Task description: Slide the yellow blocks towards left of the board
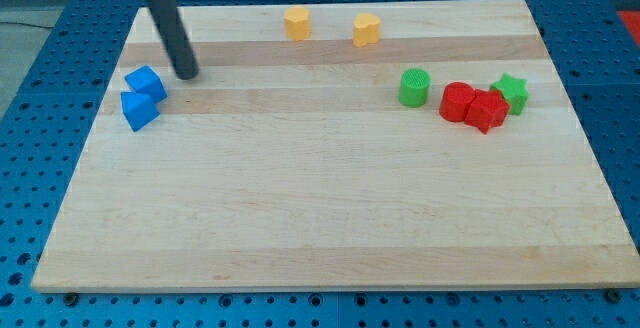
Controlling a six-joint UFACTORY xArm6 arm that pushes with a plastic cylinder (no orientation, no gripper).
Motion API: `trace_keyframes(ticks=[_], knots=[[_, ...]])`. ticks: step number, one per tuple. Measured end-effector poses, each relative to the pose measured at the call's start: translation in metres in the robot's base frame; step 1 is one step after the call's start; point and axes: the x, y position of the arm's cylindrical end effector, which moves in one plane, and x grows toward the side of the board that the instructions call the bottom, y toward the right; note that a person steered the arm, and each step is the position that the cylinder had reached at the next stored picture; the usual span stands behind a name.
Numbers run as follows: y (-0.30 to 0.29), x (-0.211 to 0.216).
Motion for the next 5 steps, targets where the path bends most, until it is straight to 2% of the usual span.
trace_keyframes(ticks=[1,3,5], knots=[[0.063,-0.005],[0.070,-0.005],[0.144,-0.008]])
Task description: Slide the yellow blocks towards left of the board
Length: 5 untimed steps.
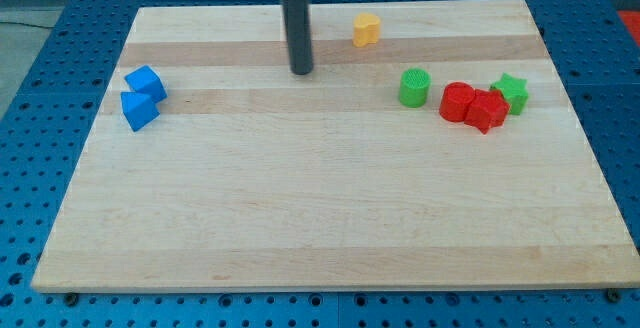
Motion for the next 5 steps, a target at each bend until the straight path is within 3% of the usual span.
trace_keyframes(ticks=[1,2,3,5], knots=[[0.046,-0.002],[0.102,-0.021],[0.122,-0.055],[-0.029,-0.082]])
